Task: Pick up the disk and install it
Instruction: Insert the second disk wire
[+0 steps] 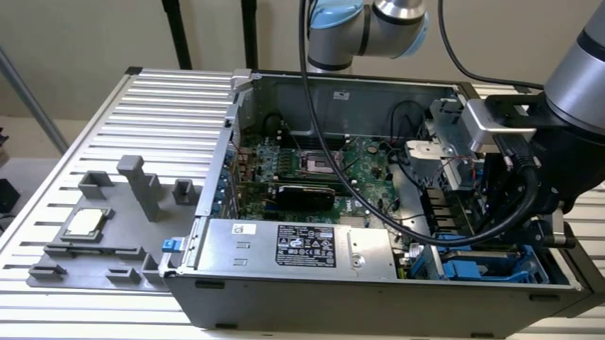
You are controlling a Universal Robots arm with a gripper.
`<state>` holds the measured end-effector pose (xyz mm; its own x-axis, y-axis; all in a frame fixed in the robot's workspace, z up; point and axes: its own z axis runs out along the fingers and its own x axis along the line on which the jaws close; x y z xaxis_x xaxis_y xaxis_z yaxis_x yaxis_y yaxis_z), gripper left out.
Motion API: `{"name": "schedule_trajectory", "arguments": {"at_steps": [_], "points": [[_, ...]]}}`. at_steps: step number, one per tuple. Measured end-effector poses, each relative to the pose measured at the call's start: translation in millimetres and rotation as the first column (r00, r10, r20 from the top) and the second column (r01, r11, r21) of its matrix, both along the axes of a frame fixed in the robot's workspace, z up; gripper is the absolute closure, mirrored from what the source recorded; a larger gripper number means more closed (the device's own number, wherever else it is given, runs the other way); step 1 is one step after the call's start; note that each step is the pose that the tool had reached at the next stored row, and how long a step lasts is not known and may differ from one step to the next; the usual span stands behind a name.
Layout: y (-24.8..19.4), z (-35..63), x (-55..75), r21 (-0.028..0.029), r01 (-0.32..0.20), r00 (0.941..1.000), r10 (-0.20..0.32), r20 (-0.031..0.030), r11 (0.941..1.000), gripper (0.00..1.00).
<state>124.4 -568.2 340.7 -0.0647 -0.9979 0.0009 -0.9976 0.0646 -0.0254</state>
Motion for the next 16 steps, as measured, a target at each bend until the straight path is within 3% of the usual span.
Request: {"name": "schedule_trajectory", "arguments": {"at_steps": [16], "points": [[1.2,-1.7,0.0,0.0,0.0,1.0,0.0,0.0,1.0,0.84]]}}
